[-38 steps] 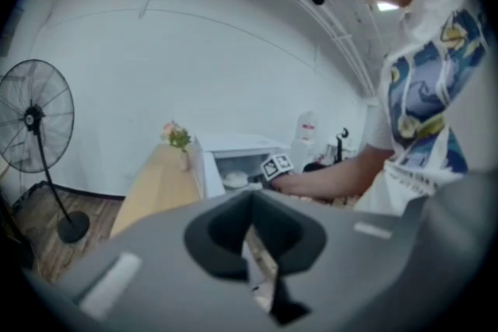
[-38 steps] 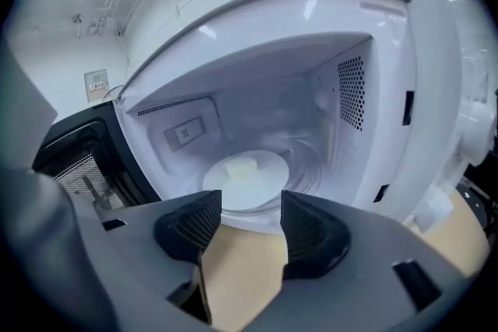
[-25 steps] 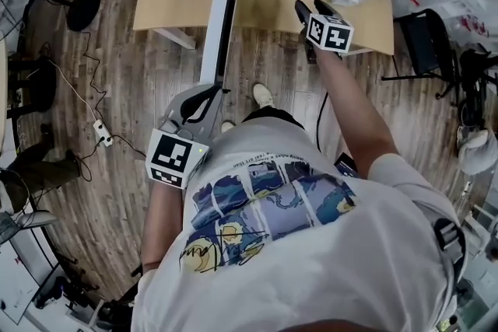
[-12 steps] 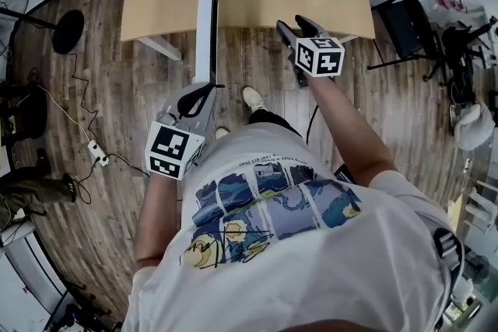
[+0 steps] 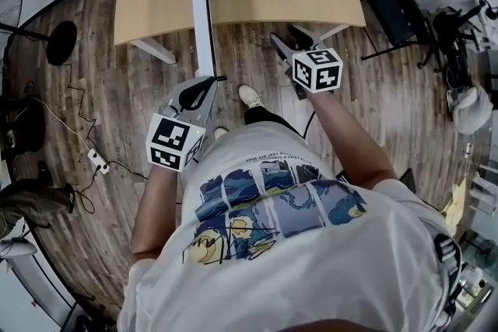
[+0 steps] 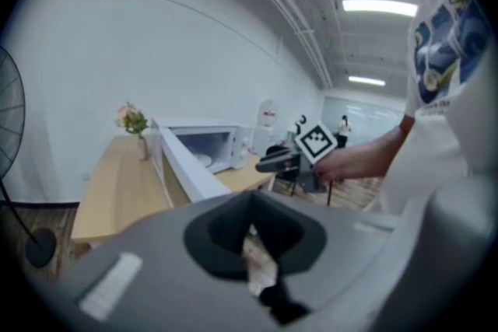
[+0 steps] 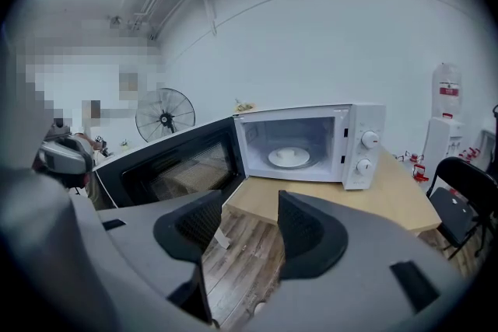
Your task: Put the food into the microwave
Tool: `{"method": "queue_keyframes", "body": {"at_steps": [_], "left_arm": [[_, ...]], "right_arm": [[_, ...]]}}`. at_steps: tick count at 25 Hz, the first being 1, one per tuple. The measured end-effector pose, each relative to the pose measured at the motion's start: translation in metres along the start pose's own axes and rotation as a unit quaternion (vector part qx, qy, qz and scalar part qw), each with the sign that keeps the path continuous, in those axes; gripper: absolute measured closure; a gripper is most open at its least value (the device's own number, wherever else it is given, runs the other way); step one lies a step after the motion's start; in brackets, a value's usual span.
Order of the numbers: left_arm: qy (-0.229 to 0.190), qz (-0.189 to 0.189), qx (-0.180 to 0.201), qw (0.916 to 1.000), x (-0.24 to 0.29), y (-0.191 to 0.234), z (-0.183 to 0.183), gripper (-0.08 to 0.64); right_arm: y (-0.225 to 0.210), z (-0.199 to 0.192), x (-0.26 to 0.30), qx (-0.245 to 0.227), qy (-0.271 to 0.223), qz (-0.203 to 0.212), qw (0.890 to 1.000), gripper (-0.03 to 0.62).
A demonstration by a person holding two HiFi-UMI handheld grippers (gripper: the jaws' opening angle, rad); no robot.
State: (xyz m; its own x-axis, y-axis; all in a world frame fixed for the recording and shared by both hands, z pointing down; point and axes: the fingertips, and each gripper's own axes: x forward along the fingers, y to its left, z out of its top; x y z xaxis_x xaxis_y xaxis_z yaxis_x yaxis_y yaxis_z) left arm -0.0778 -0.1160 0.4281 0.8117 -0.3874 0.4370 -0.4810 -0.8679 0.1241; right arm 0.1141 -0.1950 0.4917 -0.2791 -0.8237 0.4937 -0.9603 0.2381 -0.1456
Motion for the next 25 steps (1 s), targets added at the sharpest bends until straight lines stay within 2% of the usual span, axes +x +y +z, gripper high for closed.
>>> {"method": "queue_keyframes", "body": {"at_steps": [3, 6, 11, 25], "left_arm": [[0.026, -0.002, 0.005, 0.9996, 0.004, -0.004, -0.012, 0.554], [0.022, 0.02, 0.015, 0.9994, 0.002, -0.004, -0.013, 0.553], [0.03, 0.011, 0.013, 0.9994, 0.009, -0.009, -0.013, 0.553], [0.027, 0.02, 0.017, 0.9993, 0.017, -0.017, -0.008, 0.552]], "right_arm": [[0.005, -0.004, -0.009, -0.001, -0.001, 0.003, 1.0, 0.377], [0.01, -0.005, -0.015, -0.005, -0.002, 0.009, 1.0, 0.377], [0.016, -0.004, -0.016, -0.02, -0.003, 0.016, 1.0, 0.377], [0.026, 0.002, -0.01, -0.034, -0.004, 0.038, 0.999, 0.379]]}}
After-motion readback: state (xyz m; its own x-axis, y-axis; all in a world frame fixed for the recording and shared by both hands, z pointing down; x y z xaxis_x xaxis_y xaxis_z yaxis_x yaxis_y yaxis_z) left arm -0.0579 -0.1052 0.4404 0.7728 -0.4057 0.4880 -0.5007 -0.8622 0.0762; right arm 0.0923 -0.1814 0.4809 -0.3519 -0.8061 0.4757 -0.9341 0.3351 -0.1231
